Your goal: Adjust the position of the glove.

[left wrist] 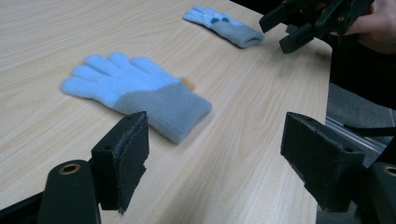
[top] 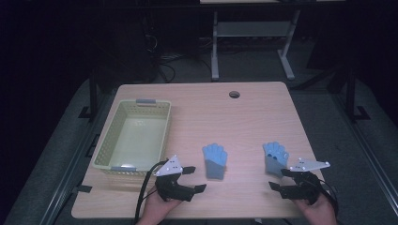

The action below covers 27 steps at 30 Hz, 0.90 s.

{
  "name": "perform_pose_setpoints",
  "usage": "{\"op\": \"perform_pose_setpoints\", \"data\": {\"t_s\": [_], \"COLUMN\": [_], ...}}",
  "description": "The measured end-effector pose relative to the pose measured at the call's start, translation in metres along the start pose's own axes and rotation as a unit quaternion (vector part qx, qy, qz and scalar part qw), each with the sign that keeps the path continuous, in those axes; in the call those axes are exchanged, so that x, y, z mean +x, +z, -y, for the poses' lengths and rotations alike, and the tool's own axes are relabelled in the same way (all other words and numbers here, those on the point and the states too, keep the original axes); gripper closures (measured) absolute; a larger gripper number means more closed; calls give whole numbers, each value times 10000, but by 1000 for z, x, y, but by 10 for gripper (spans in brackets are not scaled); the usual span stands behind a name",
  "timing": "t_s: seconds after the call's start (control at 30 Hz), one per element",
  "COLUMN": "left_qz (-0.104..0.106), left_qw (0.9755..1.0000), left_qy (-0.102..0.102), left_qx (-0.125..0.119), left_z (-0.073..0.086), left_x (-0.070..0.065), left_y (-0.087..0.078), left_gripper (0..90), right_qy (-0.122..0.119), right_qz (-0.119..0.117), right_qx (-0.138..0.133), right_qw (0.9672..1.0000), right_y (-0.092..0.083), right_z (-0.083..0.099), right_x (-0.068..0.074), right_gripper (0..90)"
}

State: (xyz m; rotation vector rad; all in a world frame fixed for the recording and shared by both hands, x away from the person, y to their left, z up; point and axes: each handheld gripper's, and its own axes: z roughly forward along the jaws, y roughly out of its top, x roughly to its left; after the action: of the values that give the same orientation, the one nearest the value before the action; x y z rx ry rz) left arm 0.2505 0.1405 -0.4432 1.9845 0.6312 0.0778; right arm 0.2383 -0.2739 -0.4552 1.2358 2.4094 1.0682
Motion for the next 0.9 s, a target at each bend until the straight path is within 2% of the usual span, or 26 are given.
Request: {"op": "perform_pose_setpoints", "data": {"t_s": [0.13,0.33,0.67,0.8,0.9], "left_qz": [82,97,49,24,32], "left_qw": [10000,9999,10000,9999,9998], "left_qy": [-39,-68,-34,-33,-42], "left_qx": [11,-46,-77,-152,-176], "left_z": [0,-1,-1,-3,-4], "left_x": [2,2,0,0,2], "left_y": [1,-1,-3,-6,-7], "left_gripper": [233,232,231,231,232], "right_qy": [59,143,18,71,-14], "right_qz": [-5,-24,-43,-85,-4], "right_qx": [-37,-86,-74,-13,25], "right_qw": [10000,9999,10000,9999,10000], "right_y": [-2,-4,-4,-5,-6], "right_z": [1,0,-18,-28,-37], "right_x": [-2,-3,-8,-13,-15], "right_gripper": [276,275,275,275,285]}}
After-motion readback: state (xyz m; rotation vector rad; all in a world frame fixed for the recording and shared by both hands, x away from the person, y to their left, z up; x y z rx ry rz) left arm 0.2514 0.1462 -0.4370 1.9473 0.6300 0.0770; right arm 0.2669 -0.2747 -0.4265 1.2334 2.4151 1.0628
